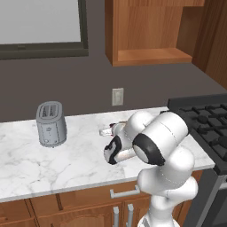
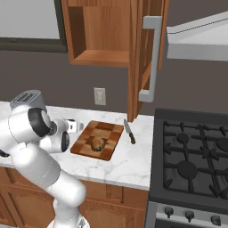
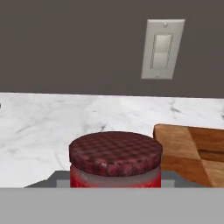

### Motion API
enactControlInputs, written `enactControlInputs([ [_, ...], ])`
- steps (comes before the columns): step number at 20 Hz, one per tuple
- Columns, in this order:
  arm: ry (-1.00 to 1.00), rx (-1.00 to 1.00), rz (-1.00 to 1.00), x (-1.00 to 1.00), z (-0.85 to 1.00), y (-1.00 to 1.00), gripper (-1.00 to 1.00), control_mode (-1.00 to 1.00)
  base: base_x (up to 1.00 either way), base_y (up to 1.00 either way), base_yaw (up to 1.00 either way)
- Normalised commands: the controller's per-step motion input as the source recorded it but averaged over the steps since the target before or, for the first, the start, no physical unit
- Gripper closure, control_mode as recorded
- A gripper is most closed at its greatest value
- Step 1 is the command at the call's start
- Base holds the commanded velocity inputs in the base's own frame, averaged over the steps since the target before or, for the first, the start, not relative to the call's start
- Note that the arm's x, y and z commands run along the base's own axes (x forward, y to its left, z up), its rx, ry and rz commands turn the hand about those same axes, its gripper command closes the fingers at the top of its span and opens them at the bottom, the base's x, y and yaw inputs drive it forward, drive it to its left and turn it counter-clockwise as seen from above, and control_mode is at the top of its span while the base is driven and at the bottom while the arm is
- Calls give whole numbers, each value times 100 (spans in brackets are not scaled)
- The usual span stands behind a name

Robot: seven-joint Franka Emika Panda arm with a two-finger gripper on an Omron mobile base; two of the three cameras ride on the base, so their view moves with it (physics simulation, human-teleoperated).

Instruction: Pick the bread, place it on the cutting board, pick the jam, place it on the counter, and close the cabinet.

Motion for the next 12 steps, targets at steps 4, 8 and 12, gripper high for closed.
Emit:
enactControlInputs([
  [4,-3,0,0,0,-14,0,100,-100,0,0,0],
  [8,0,0,0,0,-15,1,100,-100,0,0,0],
  [12,0,0,0,1,-16,1,100,-100,0,0,0],
])
